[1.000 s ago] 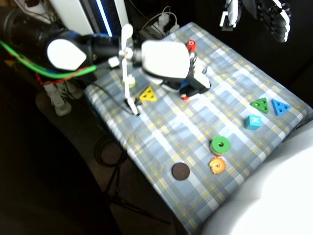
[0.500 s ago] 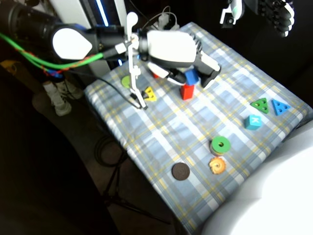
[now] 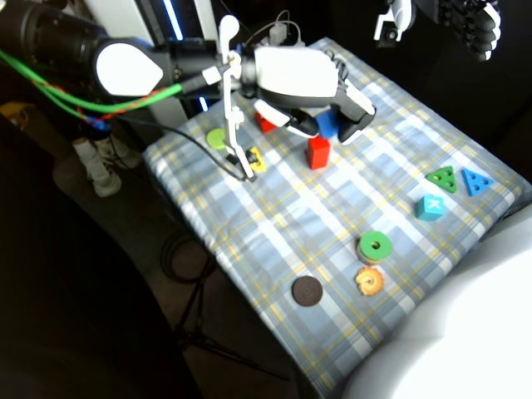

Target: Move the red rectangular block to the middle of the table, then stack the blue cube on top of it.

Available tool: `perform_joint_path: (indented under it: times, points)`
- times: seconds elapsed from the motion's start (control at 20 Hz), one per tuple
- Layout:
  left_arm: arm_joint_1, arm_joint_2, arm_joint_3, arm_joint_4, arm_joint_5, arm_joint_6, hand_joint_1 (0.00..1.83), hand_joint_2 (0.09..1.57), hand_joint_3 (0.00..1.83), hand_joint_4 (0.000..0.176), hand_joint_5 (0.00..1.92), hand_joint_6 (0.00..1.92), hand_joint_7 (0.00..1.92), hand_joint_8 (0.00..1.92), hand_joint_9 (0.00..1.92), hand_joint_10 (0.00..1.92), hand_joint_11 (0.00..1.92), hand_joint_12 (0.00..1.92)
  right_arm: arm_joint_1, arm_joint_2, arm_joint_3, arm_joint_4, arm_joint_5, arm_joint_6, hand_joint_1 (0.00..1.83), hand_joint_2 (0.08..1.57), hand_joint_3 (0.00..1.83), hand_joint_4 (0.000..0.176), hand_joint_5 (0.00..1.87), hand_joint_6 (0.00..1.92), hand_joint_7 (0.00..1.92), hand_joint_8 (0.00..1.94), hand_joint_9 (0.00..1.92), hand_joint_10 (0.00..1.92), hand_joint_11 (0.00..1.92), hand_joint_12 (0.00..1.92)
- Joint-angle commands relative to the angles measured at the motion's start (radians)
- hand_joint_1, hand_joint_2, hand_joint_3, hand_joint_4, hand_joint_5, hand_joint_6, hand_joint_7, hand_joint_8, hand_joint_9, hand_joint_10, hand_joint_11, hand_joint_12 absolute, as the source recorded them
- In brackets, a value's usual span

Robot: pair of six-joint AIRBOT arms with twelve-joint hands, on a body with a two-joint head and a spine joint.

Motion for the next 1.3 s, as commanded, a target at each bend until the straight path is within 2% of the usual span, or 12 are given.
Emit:
perform_joint_path:
  times: [0.0, 0.05, 0.2, 0.3, 0.35, 0.5, 0.6, 0.7, 0.9, 0.95, 1.0, 1.25]
  points:
    - [-0.002, 0.007, -0.002, 0.007, -0.128, -0.008, 0.87, 1.25, 0.0, 0.008, 0.08, 0.0, 0.03, 0.0, 0.02, 0.0, 0.0, 0.19, 0.016, -0.002, -0.002, 0.013, 0.085, -0.002, 1.21, 1.16, 0.0, 0.0, 0.85, 1.09, 0.96, 1.13, 0.66, 1.08, 0.42, 1.64]
    - [0.001, 0.007, -0.002, 0.005, -0.13, -0.011, 0.87, 1.25, 0.0, 0.013, 0.07, 0.0, 0.02, 0.0, 0.01, 0.0, 0.0, 0.15, 0.016, -0.002, -0.003, 0.01, 0.075, -0.002, 1.21, 1.14, 0.0, 0.0, 0.92, 1.01, 0.96, 1.13, 0.67, 1.23, 0.56, 1.75]
    - [0.007, 0.007, -0.003, 0.0, -0.136, -0.014, 0.87, 1.26, 0.0, 0.011, 0.06, 0.0, 0.01, 0.0, 0.0, 0.0, 0.0, 0.13, 0.016, -0.002, -0.003, 0.006, 0.065, -0.002, 1.24, 1.14, 0.0, 0.0, 0.88, 0.99, 1.0, 1.14, 0.72, 1.27, 0.65, 1.77]
    - [0.01, 0.007, -0.003, -0.002, -0.138, -0.015, 0.88, 1.25, 0.0, 0.024, 0.06, 0.01, 0.01, 0.0, 0.0, 0.0, 0.0, 0.05, 0.016, -0.002, -0.004, -0.004, 0.056, -0.002, 1.24, 1.17, 0.0, 0.0, 0.83, 1.17, 0.88, 1.22, 0.77, 1.56, 0.77, 1.9]
    - [0.01, 0.007, -0.003, -0.002, -0.138, -0.016, 0.86, 1.25, 0.0, 0.015, 0.06, 0.0, 0.0, 0.0, 0.0, 0.0, 0.0, 0.05, 0.016, -0.002, -0.004, -0.009, 0.05, -0.002, 1.23, 1.18, 0.0, 0.0, 0.81, 1.19, 0.87, 1.24, 0.75, 1.63, 0.78, 1.92]
    - [0.01, 0.007, -0.003, -0.002, -0.139, -0.016, 0.87, 1.25, 0.0, 0.01, 0.07, 0.0, 0.01, 0.0, 0.0, 0.0, 0.0, 0.07, 0.016, -0.002, -0.005, -0.021, 0.036, -0.002, 1.24, 1.18, 0.0, 0.0, 0.84, 1.0, 0.88, 1.43, 0.65, 1.74, 0.57, 1.92]
    - [0.011, 0.007, -0.004, -0.002, -0.14, -0.016, 0.84, 1.26, 0.0, 0.03, 0.05, 0.0, 0.0, 0.0, 0.0, 0.0, 0.0, 0.02, 0.016, -0.002, -0.008, -0.03, 0.026, -0.002, 1.22, 1.16, 0.0, 0.0, 0.87, 1.01, 0.94, 1.27, 0.66, 1.49, 0.38, 1.86]
    - [0.011, 0.007, -0.004, -0.003, -0.14, -0.016, 0.83, 1.26, 0.0, 0.024, 0.04, 0.0, 0.0, 0.0, 0.0, 0.0, 0.0, 0.01, 0.016, -0.003, -0.01, -0.033, 0.024, -0.002, 1.2, 1.17, 0.0, 0.0, 0.85, 1.09, 0.93, 1.23, 0.63, 1.29, 0.22, 1.75]
    - [0.011, 0.007, -0.004, -0.003, -0.141, -0.016, 0.81, 1.27, 0.0, 0.033, 0.04, 0.0, 0.0, 0.0, 0.0, 0.0, 0.01, 0.03, 0.016, -0.005, -0.009, -0.036, 0.02, -0.002, 1.18, 1.19, 0.0, 0.0, 0.83, 1.16, 0.87, 1.3, 0.55, 1.2, 0.05, 1.72]
    - [0.011, 0.007, -0.004, -0.003, -0.141, -0.017, 0.82, 1.26, 0.0, 0.031, 0.04, 0.0, 0.0, 0.0, 0.0, 0.0, 0.0, 0.03, 0.016, -0.006, -0.009, -0.036, 0.02, -0.002, 1.18, 1.2, 0.0, 0.013, 0.81, 1.21, 0.86, 1.29, 0.52, 1.18, 0.02, 1.73]
    - [0.011, 0.007, -0.005, -0.003, -0.141, -0.017, 0.83, 1.26, 0.0, 0.028, 0.05, 0.01, 0.0, 0.0, 0.0, 0.0, 0.01, 0.04, 0.016, -0.006, -0.008, -0.036, 0.019, -0.002, 1.18, 1.2, 0.0, 0.0, 0.8, 1.19, 0.87, 1.31, 0.53, 1.18, 0.02, 1.7]
    - [0.012, 0.007, -0.006, -0.003, -0.145, -0.018, 0.84, 1.26, 0.0, 0.017, 0.05, 0.0, 0.0, 0.0, 0.0, 0.0, 0.0, 0.07, 0.015, -0.009, -0.008, -0.037, 0.018, -0.002, 1.21, 1.21, 0.0, 0.0, 0.79, 1.1, 0.83, 1.49, 0.54, 1.59, 0.15, 1.92]
